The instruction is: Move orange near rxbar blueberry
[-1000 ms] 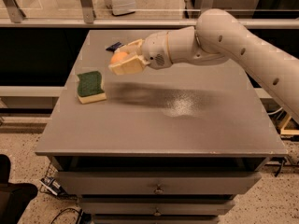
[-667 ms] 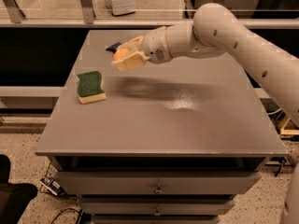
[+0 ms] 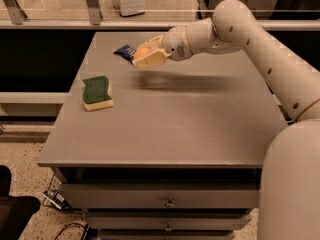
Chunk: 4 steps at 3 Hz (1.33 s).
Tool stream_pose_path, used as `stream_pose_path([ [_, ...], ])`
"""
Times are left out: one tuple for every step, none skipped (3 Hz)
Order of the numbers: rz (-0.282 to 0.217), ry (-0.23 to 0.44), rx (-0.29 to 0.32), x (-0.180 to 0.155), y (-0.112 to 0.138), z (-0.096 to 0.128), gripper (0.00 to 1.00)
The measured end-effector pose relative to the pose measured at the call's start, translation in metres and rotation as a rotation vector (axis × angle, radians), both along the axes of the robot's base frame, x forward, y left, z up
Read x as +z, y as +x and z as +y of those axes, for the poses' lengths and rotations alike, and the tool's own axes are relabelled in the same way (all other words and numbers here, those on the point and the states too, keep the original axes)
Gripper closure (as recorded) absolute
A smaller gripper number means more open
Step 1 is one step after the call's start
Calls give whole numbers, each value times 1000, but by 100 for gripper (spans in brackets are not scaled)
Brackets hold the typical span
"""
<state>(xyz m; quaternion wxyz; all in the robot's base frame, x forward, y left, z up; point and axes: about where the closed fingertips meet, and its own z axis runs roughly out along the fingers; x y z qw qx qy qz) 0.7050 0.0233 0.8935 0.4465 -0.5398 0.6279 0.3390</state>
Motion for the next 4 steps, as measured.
stream_pose_path([
  [-12, -1, 116, -2, 6, -3, 100],
  [-15, -2, 109, -6, 14, -5, 100],
  [-10, -23, 62, -16, 33, -20, 100],
  [-22, -67, 0, -26, 48, -35, 100],
])
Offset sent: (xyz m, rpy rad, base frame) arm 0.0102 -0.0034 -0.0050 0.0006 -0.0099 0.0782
